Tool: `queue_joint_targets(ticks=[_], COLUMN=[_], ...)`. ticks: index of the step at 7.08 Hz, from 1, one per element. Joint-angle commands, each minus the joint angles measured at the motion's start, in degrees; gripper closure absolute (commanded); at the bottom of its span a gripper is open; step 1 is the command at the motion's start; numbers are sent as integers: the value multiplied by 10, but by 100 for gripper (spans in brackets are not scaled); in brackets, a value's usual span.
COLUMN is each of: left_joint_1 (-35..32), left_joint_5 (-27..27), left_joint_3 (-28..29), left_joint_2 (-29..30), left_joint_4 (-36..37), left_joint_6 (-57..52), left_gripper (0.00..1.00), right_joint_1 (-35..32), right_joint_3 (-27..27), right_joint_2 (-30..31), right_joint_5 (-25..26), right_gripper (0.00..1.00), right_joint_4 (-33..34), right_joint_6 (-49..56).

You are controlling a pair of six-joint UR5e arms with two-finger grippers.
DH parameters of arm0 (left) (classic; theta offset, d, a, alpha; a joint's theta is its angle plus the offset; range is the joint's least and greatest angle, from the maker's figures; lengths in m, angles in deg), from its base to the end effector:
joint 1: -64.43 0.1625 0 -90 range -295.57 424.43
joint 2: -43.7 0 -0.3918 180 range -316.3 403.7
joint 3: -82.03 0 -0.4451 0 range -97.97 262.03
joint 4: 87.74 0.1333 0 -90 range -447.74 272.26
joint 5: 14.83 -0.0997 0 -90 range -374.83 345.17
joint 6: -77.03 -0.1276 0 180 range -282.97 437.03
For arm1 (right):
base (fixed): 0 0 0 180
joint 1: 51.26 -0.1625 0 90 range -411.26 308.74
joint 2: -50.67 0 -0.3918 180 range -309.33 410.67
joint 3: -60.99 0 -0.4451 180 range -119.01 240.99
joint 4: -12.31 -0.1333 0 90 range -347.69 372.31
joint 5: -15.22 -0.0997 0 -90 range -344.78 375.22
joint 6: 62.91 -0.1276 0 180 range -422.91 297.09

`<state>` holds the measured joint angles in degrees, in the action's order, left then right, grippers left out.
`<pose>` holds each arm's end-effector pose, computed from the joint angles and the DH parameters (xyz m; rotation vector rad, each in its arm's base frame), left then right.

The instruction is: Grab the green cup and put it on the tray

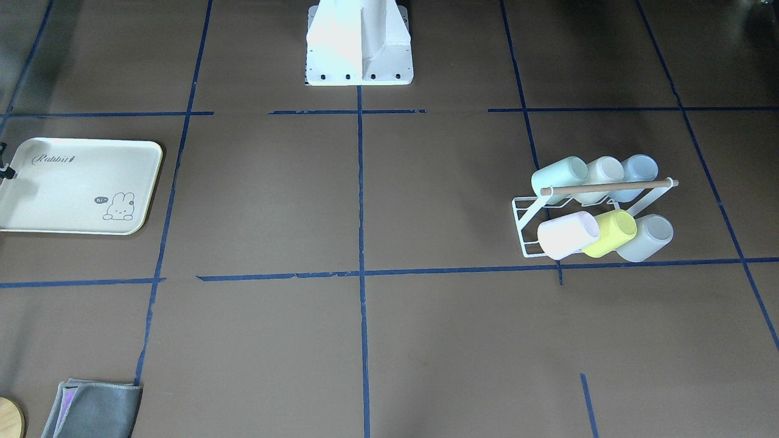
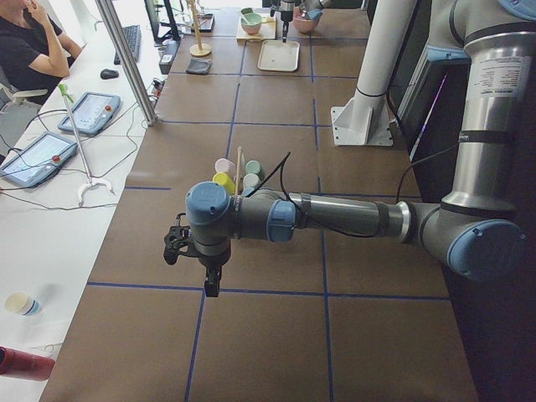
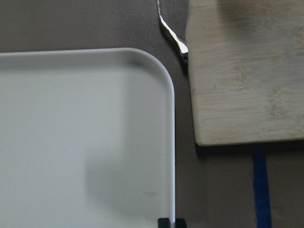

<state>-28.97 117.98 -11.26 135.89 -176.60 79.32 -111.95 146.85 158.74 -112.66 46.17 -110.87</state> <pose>-0.0800 -0.5608 0.5973 0.0794 0.7462 -0.0663 -0.1623 -0.4014 0.7311 0.0449 -0.8560 0.1097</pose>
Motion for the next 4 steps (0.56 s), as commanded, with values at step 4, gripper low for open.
queue_joint_targets(ticks=[4], left_joint_1=[1], left_joint_5=[0], left_joint_3=[-1], left_joint_2=[0], left_joint_4=[0], left_joint_6=[0], left_gripper=[0], right_joint_1=[-41], right_joint_3=[31], right_joint_2=[-4], right_joint_5=[-98], right_gripper=[100], right_joint_4=[-19], right_joint_6=[-2])
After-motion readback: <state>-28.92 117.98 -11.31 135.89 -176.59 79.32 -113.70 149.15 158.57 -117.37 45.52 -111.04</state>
